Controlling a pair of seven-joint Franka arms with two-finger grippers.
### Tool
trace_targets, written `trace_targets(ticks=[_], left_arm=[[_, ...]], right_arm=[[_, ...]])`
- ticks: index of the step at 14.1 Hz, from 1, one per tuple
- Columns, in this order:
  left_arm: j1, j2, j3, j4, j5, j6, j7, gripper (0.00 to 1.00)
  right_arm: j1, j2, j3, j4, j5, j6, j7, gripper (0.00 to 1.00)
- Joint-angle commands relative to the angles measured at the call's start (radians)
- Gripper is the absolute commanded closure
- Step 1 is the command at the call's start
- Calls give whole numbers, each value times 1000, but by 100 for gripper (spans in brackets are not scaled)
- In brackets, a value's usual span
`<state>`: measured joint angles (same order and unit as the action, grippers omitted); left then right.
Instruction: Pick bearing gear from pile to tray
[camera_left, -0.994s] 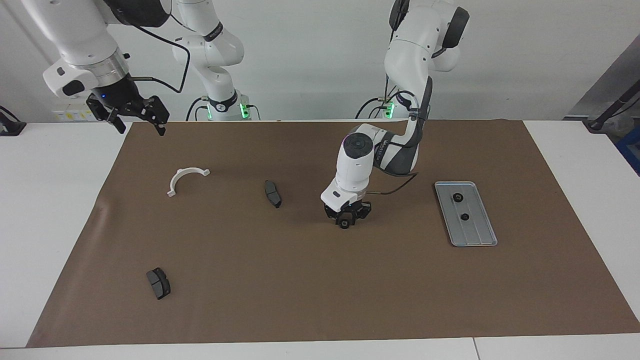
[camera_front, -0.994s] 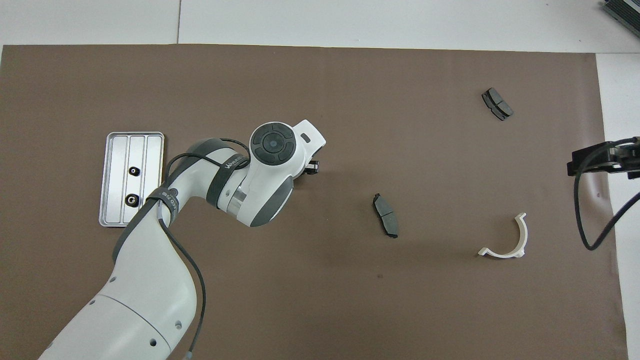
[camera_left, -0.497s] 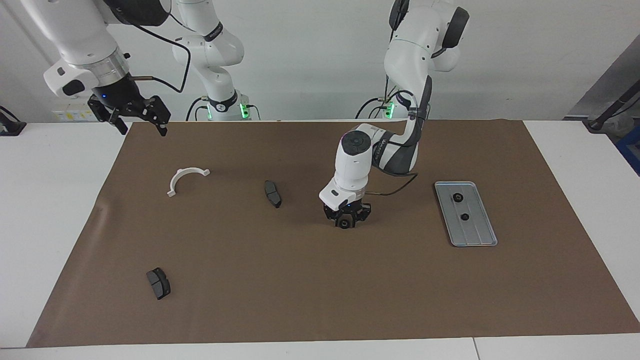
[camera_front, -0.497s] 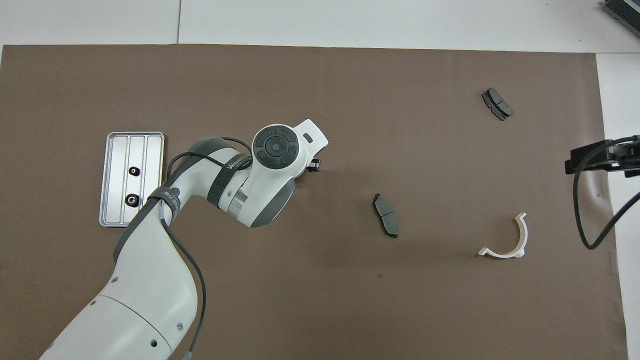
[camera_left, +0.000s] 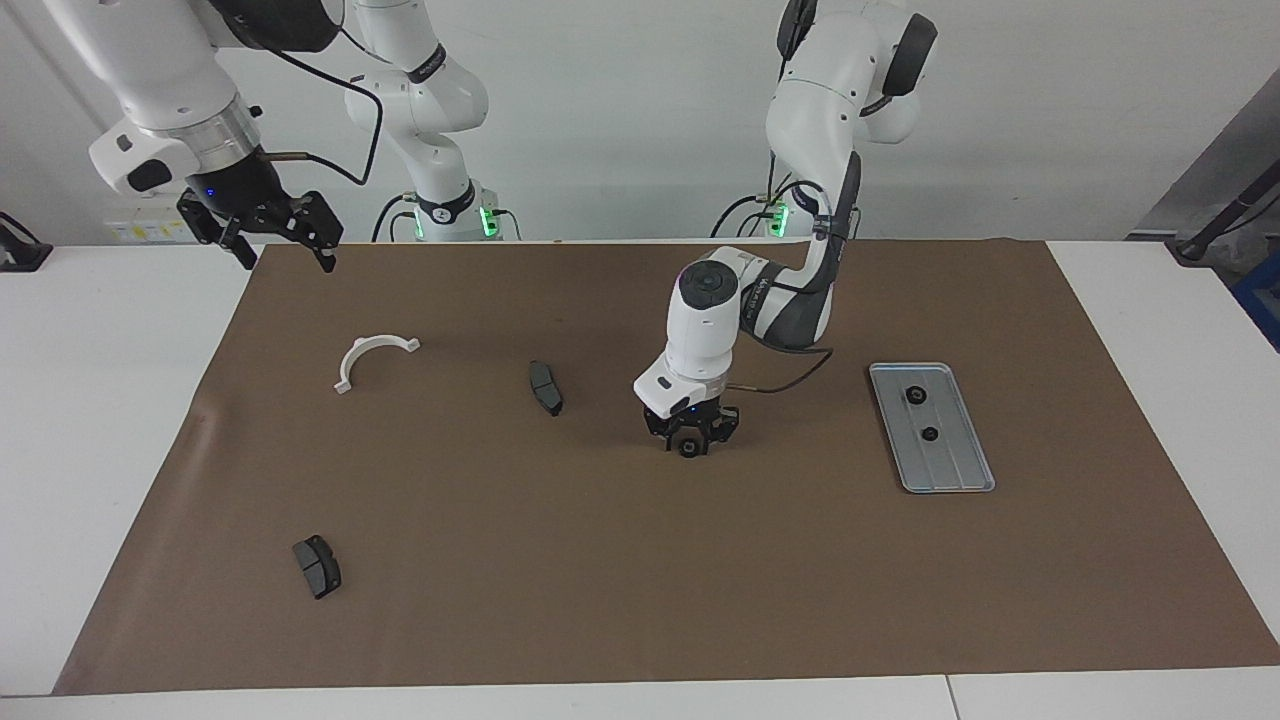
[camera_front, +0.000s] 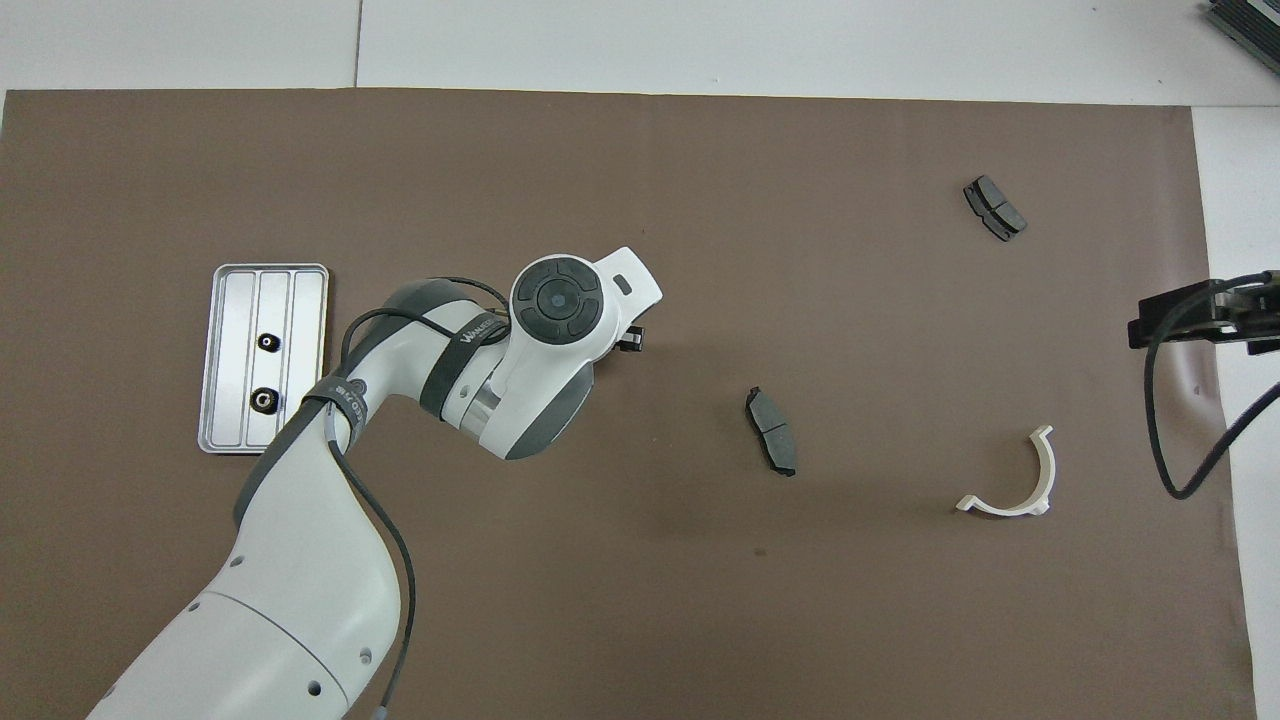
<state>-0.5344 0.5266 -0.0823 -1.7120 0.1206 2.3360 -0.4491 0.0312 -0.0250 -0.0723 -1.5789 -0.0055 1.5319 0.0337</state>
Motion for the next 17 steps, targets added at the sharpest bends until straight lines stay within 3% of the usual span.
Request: trace_targets(ticks=[1,5,9,17], left_arm=[[-16,-39,12,-57,24,12,9,41],[-22,-43,10,-63,22,8,9,42],[-22,-45,10,-63,22,-9,9,51],[-16,-46,10,-69,17,-9,7,77]], right_arm=[[-11,-21,6,-26,27,7,-15,0],[-11,-21,6,-26,27,8,-15,0],[-11,-21,5,-26,27,7,-15,0],[-11,-21,6,-26,27,7,-15,0]])
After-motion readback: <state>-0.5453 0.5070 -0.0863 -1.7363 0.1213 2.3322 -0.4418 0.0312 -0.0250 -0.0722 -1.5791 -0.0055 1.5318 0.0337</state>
